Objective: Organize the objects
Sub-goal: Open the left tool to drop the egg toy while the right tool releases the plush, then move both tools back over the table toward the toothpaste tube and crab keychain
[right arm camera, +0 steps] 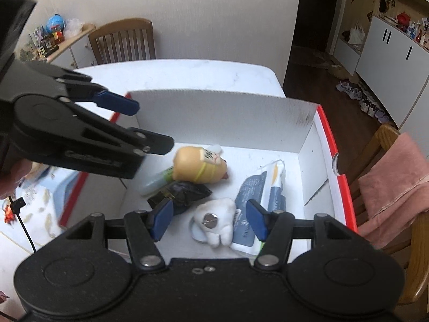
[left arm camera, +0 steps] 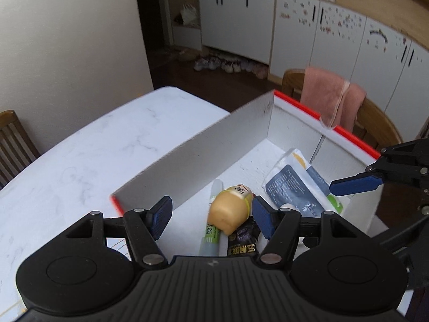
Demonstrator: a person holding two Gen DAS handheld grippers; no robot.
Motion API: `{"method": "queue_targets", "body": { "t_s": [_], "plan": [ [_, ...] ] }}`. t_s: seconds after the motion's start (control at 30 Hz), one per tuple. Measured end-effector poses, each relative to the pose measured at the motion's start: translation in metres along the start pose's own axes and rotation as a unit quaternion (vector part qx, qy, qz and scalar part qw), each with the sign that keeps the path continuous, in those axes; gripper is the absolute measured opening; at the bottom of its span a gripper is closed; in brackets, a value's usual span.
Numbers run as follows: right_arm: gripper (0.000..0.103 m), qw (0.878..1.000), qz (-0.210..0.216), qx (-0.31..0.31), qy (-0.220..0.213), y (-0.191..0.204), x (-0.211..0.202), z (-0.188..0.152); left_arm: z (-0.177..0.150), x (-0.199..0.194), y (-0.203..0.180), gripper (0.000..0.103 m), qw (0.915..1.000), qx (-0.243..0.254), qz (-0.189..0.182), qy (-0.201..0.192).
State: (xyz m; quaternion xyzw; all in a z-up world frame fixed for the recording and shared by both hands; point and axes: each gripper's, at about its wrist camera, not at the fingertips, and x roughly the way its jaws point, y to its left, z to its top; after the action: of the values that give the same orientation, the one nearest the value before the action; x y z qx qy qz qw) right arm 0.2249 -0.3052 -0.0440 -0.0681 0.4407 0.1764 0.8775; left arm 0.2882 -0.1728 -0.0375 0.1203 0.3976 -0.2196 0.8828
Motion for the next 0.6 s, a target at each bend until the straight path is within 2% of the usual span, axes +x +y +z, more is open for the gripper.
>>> {"method": "queue_targets", "body": {
  "t_s": [0.27, 0.43, 0.5, 0.6],
  "plan": [
    [0.062, 1.0, 0.016, -0.009, -0.021, 0.036, -0.014, 0.005, -0.024, -0.055, 0.025, 0.065, 0.9987, -0.026, 0.015, -0.041],
    [0.064, 0.999, 0.033, -0.02, -0.03, 0.069, -0.018, 0.009, -0.051, -0.092, 0.051, 0.065, 0.9967, -0.051, 0.03, -0.055],
    [0.064, 0.998, 0.04, -0.023, -0.031, 0.083, -0.018, 0.011, -0.063, -0.105, 0.062, 0.068, 0.9956, -0.061, 0.036, -0.061],
    [0.069, 0.998, 0.052, -0.03, -0.03, 0.107, -0.017, 0.014, -0.08, -0.123, 0.078, 0.069, 0.9939, -0.071, 0.049, -0.068]
  ]
}}
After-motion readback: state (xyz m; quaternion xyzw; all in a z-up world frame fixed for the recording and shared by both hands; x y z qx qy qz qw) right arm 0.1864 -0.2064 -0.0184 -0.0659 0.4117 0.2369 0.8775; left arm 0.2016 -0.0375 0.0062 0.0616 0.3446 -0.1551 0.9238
